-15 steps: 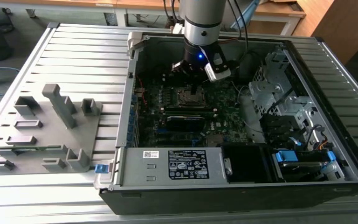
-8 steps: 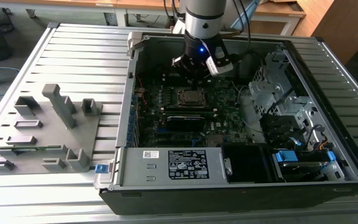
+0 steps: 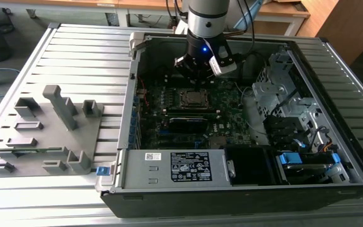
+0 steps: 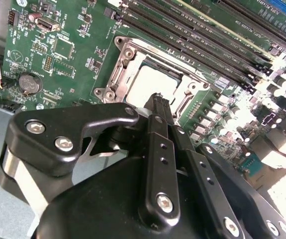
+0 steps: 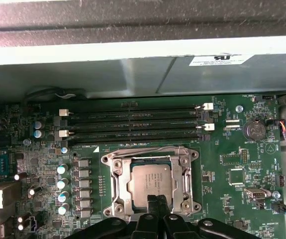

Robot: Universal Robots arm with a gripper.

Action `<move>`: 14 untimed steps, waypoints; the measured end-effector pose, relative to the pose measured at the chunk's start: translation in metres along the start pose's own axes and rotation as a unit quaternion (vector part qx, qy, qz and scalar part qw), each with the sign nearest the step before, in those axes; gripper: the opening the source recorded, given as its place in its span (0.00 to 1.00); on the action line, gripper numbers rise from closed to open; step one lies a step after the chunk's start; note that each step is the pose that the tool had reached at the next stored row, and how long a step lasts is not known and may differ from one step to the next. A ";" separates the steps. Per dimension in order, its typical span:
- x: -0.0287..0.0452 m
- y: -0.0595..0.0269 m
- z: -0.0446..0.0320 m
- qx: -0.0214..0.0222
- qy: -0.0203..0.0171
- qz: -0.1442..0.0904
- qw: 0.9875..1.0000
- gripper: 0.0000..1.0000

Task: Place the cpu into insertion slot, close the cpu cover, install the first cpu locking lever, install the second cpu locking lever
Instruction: 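Install the second cpu locking lever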

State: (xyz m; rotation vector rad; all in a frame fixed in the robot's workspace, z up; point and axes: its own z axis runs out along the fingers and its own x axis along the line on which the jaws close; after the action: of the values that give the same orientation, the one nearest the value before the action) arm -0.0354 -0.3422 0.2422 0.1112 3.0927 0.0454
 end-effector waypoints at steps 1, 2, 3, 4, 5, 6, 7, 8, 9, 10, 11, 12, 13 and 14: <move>0.0000 0.0000 -0.0003 0.000 0.000 0.000 1.000 0.10; 0.0000 0.0000 -0.0004 0.000 0.000 0.000 1.000 0.10; 0.0000 0.0000 -0.0006 0.000 0.000 0.000 1.000 0.10; -0.0001 0.0000 -0.0007 0.000 0.000 0.000 1.000 0.10; -0.0001 0.0000 -0.0007 0.000 0.000 0.000 1.000 0.10; -0.0001 0.0000 -0.0008 0.000 0.000 0.000 1.000 0.10; -0.0001 0.0000 -0.0008 0.000 0.000 0.000 1.000 0.10; -0.0001 0.0000 -0.0009 0.000 0.000 0.000 1.000 0.10; -0.0001 0.0000 -0.0013 0.000 0.000 0.000 1.000 0.10; -0.0001 0.0000 -0.0017 0.000 0.000 0.000 1.000 0.10; -0.0001 0.0001 -0.0020 0.000 0.000 0.000 1.000 0.10; -0.0001 0.0001 -0.0020 0.000 0.000 0.000 1.000 0.10; -0.0002 0.0001 -0.0020 0.000 0.000 0.000 1.000 0.10; -0.0002 0.0001 -0.0033 0.000 0.000 0.000 1.000 0.10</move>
State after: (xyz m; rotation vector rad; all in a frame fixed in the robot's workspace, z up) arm -0.0353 -0.3422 0.2455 0.1112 3.0927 0.0454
